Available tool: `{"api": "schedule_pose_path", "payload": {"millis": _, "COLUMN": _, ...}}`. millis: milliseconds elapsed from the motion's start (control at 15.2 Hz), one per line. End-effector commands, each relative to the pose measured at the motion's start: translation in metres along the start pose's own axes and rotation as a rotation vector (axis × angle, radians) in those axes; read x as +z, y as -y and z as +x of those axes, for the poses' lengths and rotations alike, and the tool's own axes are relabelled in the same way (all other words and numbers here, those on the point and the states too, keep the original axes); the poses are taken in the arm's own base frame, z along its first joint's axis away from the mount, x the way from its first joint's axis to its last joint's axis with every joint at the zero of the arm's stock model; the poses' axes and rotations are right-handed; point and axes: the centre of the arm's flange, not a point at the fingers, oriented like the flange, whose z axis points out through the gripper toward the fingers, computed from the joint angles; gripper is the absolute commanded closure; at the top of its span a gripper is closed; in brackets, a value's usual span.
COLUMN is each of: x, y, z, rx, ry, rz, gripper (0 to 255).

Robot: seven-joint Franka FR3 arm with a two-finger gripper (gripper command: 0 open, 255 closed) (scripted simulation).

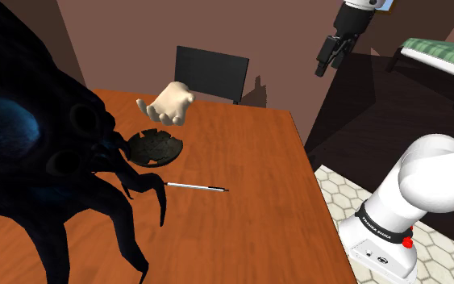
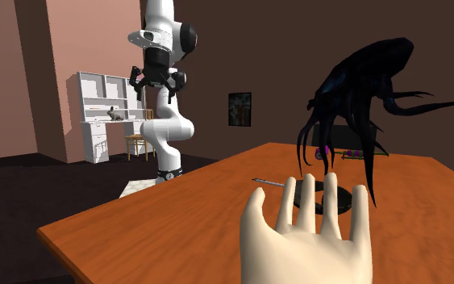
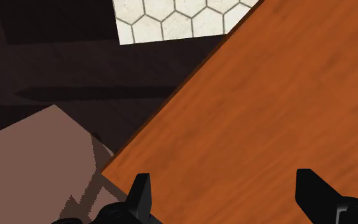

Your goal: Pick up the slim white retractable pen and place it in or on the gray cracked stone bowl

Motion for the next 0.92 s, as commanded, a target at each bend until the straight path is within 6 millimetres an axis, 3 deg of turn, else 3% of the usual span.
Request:
{"api": "schedule_pose_path", "payload": {"millis": 0, "x": 0.000, "y": 0.000, "z": 0.000, "rx": 0.000, "ry": 0.000, "rz": 0.000, "gripper": 0}}
{"api": "schedule_pose_path", "payload": {"millis": 858, "x": 0.090, "y": 0.109, "z": 0.077, "rx": -0.257, "ry": 0.043, "rz": 0.145, "gripper": 0}}
